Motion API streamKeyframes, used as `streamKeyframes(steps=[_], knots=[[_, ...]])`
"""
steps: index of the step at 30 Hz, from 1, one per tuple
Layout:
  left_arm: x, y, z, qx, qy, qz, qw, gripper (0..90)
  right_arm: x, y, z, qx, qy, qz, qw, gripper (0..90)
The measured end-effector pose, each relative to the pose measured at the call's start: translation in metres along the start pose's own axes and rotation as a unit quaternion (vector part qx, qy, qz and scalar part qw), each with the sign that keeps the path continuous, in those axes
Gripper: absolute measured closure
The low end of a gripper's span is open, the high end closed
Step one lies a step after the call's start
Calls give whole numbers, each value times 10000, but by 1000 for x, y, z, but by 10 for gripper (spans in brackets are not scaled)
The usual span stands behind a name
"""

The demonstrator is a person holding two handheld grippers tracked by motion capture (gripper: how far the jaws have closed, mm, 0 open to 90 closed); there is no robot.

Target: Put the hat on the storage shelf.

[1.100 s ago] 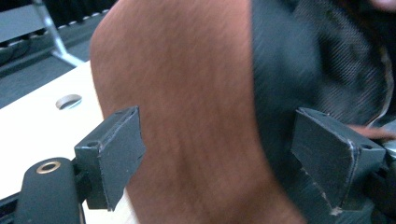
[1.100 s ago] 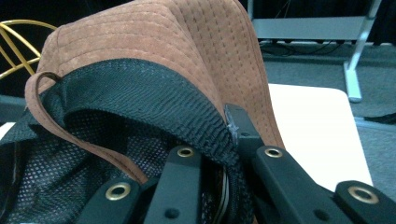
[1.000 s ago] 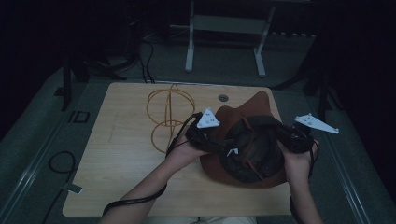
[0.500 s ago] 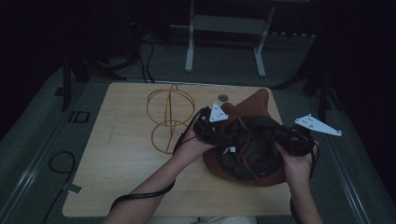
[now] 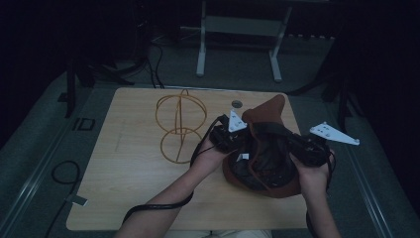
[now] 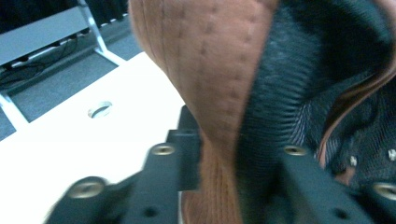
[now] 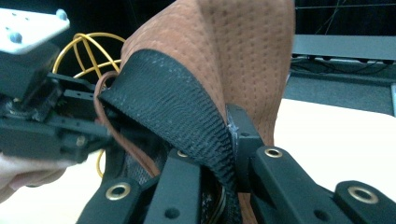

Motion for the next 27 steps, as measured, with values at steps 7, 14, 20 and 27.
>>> streamKeyframes(steps=[7,14,20,27], knots=[[5,-9,-7,227,152,-277,9992,858,-4,-2,-1,-77,-43,-41,10000,843],[14,-10,-15,550,263,-53,9981,862,-8,-2,-7,-186,20,-140,9997,796],[28,-12,-26,751,484,52,9960,864,-13,-1,-13,-286,89,-154,9994,677],[33,-11,-30,804,594,93,9949,866,-23,-3,-17,-106,-172,-340,9992,505]])
Point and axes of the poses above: each handheld gripper's, and its own axes: z roughly forward along the jaws, x roughly out of its top, y roughly to its right, the point moved 7 cm from there along z, roughly forward along the jaws, and after that the axes turned 14 degrees about -y, right-handed, at the moved point
